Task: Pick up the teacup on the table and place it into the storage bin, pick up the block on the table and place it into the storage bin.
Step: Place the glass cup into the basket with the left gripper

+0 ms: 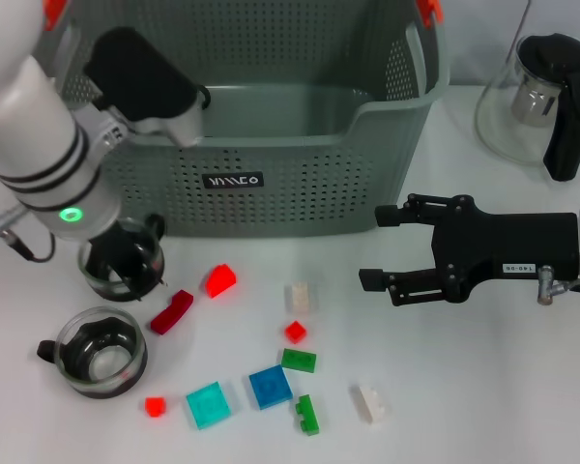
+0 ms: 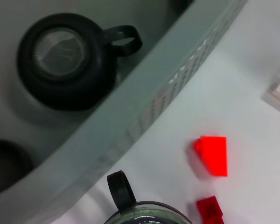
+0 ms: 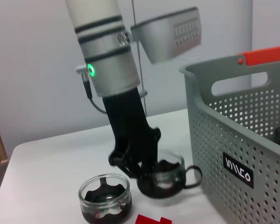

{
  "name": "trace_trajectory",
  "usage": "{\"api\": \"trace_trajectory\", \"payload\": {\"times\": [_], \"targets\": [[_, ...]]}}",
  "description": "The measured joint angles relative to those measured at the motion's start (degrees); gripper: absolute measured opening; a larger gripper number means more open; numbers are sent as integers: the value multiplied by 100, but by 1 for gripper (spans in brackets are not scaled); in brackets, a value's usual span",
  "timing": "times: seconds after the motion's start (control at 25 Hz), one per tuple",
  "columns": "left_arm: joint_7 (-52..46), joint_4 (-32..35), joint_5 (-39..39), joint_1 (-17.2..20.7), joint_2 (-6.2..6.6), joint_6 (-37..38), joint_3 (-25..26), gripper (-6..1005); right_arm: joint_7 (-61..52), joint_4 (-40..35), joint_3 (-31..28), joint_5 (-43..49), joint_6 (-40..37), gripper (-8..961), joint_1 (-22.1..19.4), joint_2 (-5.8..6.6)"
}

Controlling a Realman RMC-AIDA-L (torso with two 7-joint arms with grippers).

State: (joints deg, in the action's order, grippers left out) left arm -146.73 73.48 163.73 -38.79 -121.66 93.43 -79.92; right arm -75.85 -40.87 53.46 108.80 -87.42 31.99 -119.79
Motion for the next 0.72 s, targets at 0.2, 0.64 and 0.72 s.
{"api": "trace_trajectory", "payload": {"times": [0.2,0.64,0.72], "targets": [[539,450,-13,-1,4,649,658,37,0,0,-2,-1,-3,913,0,0],[1983,1177,-584,23,-185,1986,2355,37,-5,0,10,10,-4,912,35,0],[2193,1159,-862,13,-149,2159,2654,37,-32,0,22,10,-3,912,41,0]]}}
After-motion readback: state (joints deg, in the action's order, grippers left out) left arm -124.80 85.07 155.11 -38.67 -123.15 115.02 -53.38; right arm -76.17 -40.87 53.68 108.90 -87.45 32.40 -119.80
